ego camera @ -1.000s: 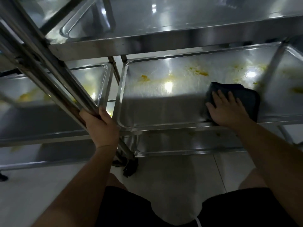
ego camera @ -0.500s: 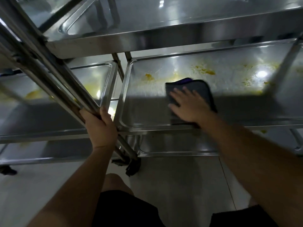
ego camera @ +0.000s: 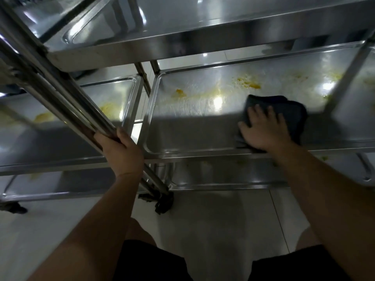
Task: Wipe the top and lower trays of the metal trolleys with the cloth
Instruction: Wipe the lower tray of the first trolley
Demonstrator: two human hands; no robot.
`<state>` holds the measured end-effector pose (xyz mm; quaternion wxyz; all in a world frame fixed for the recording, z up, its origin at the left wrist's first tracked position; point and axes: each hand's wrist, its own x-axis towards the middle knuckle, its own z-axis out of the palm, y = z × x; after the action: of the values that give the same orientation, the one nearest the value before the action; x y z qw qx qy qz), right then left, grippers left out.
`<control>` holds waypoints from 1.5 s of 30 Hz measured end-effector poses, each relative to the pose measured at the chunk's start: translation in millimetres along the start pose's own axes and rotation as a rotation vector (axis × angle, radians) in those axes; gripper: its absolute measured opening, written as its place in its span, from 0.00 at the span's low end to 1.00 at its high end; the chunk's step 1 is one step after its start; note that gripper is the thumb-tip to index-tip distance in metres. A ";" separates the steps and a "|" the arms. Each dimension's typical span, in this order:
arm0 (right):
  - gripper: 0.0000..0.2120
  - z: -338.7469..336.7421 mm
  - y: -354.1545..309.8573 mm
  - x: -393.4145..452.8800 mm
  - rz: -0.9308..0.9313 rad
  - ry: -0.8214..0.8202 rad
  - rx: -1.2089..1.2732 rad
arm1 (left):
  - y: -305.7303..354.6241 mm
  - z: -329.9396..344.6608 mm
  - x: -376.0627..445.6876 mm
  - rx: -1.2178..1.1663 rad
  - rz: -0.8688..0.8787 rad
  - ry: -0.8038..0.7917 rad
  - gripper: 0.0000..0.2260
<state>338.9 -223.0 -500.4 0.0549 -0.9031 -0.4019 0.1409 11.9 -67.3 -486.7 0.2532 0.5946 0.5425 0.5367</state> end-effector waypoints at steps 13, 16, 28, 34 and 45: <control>0.31 16.7 -10.9 -27.2 -0.256 0.017 -0.088 | 15.7 -16.1 -3.1 0.090 -0.080 -0.077 0.16; 0.30 -2.0 54.9 -18.8 -0.156 0.044 -0.117 | 15.1 -20.9 -15.0 0.083 -0.116 -0.099 0.11; 0.31 -12.7 117.7 -6.7 -0.075 -0.015 -0.166 | 1.5 -29.4 -138.3 0.274 -0.055 -0.440 0.28; 0.31 -12.1 118.7 -0.9 -0.078 -0.049 -0.140 | 49.7 31.2 -147.0 0.285 0.326 -0.624 0.18; 0.33 -12.7 126.4 -10.6 -0.161 0.136 -0.060 | 124.0 184.3 -176.2 0.535 0.565 -0.957 0.27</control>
<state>425.8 -315.4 -512.9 0.0661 -0.8766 -0.4725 0.0625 255.4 -212.2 -495.7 0.1589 0.9331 0.3061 0.1020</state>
